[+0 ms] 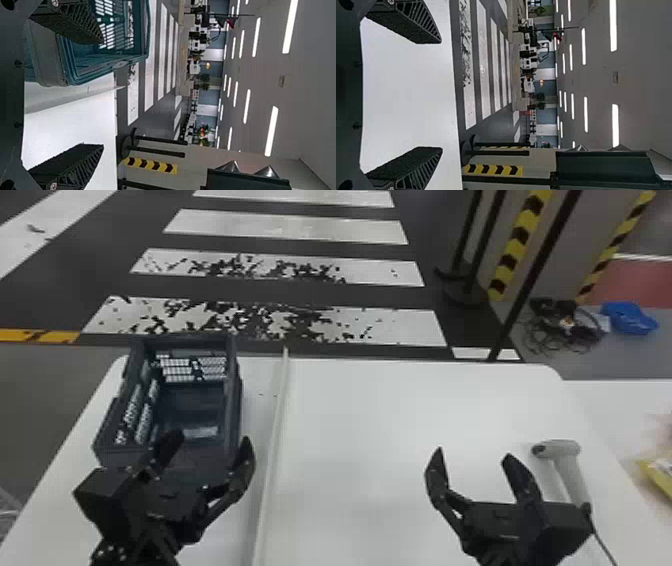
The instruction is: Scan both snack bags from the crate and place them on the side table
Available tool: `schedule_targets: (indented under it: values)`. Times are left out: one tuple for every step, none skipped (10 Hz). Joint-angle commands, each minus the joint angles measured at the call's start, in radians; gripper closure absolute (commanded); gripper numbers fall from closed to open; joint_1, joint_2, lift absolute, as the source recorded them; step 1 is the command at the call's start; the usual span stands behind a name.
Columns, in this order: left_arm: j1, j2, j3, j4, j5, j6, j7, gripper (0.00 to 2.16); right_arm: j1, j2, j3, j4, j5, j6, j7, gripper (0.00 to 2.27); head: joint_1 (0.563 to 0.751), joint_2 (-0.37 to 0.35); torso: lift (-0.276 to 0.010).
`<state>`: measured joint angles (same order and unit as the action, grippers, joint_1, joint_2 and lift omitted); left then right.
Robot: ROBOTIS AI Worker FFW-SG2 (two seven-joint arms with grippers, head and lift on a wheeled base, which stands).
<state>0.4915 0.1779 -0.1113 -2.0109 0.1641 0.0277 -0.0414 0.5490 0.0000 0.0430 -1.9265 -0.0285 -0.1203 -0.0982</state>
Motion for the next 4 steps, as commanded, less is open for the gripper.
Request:
schedule_targets:
  values:
    - [-0.002,0.000,-0.001,0.000,0.000,-0.001,0.000,0.06,-0.003,0.001,0.000,0.001,-0.001,0.000,0.000,0.02,0.695,-0.067,-0.095]
    - [-0.002,0.000,-0.001,0.000,0.000,0.002,0.000,0.07,-0.001,0.001,0.000,0.000,-0.001,0.000,0.000,0.02,0.695,-0.067,-0.095]
    - [-0.005,0.000,-0.001,0.000,0.000,0.008,0.000,0.07,0.002,0.001,0.000,0.000,-0.001,0.000,0.000,0.02,0.695,-0.067,-0.095]
    - [-0.014,-0.002,-0.004,0.003,0.002,0.027,0.001,0.07,0.006,0.001,0.000,0.000,-0.004,0.000,0.000,0.03,0.695,-0.067,-0.095]
